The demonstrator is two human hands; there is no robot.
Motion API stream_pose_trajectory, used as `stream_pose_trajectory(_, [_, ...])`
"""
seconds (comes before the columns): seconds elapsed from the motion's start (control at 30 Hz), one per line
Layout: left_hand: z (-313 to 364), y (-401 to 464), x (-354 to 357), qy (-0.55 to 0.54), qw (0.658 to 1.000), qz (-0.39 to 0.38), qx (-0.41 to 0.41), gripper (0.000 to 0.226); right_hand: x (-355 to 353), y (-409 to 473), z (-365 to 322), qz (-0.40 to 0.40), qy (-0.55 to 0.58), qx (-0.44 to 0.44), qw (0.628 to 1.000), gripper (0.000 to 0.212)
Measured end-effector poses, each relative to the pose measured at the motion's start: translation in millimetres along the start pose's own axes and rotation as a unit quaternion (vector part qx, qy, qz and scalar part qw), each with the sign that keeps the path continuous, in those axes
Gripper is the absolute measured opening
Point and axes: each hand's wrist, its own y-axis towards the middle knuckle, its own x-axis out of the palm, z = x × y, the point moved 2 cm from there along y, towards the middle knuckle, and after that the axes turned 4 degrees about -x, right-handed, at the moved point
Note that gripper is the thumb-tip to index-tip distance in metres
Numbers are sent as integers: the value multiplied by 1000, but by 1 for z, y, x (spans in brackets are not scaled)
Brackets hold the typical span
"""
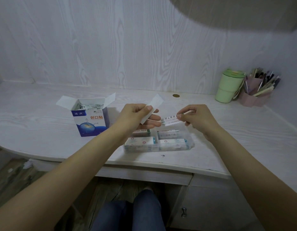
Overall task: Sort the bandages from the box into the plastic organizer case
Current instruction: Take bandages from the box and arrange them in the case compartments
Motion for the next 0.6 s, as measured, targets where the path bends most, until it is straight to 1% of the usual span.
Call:
stream_pose_trajectory(0.13, [2,1,-1,31,999,20,7,25,13,4,6,-41,-110,-11,993,12])
stream_pose_trajectory(0.23, [1,2,-2,61,998,32,12,28,22,6,7,-30,-182,-30,982,14])
stream_pose_trajectory(0.33, [-1,4,-1,57,998,30,2,33,27,6,3,-42,-263,-31,963,9])
stream_pose_trajectory(0.47, [-2,5,0,51,998,27,-4,35,31,7,0,-75,-321,-38,943,7])
stream_pose_trajectory(0.6, [-1,3,3,84,996,19,7,28,31,8,-2,-94,-348,-68,930,16])
